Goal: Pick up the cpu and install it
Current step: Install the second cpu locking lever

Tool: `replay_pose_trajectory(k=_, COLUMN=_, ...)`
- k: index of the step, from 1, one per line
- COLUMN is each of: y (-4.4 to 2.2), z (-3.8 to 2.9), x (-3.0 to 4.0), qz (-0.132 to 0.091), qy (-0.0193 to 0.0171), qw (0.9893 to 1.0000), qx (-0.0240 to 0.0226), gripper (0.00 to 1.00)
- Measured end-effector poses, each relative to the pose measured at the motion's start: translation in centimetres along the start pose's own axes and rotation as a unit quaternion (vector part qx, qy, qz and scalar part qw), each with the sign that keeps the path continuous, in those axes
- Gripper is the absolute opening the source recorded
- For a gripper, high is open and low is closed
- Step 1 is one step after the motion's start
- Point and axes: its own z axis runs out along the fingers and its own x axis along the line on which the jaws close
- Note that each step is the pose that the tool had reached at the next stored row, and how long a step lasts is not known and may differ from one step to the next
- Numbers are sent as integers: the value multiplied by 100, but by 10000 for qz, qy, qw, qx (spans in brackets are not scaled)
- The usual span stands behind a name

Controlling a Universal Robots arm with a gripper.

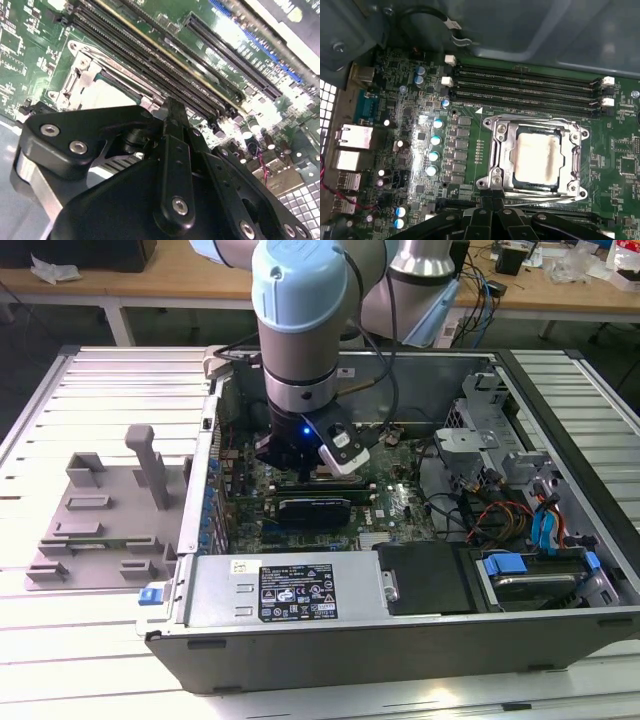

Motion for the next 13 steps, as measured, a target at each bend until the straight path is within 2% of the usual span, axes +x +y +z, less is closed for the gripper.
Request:
replay_pose_trajectory(k=2, y=-26, z=-4, x=2, qz=1, qy=-3, qw=10000, qx=-31, gripper=11)
replay_pose_trajectory(k=3, y=-33, z=-6, x=4, qz=4, qy=-9, qw=10000, qx=-89, gripper=11)
replay_pose_trajectory(k=4, y=-34, z=-3, x=4, qz=9, qy=-25, qw=9998, qx=-197, gripper=11)
replay_pose_trajectory(k=5, y=-37, z=3, x=4, qz=11, qy=-34, qw=9997, qx=-255, gripper=11)
replay_pose_trajectory(k=6, y=-50, z=27, x=7, qz=12, qy=-39, qw=9996, qx=-280, gripper=11)
replay_pose_trajectory(k=9, y=-64, z=56, x=14, qz=14, qy=-44, qw=9995, qx=-314, gripper=11)
replay_pose_trajectory(k=11, y=-67, z=79, x=22, qz=16, qy=-53, qw=9993, qx=-379, gripper=11)
replay_pose_trajectory(k=13, y=-71, z=111, x=42, qz=18, qy=-58, qw=9991, qx=-422, gripper=11)
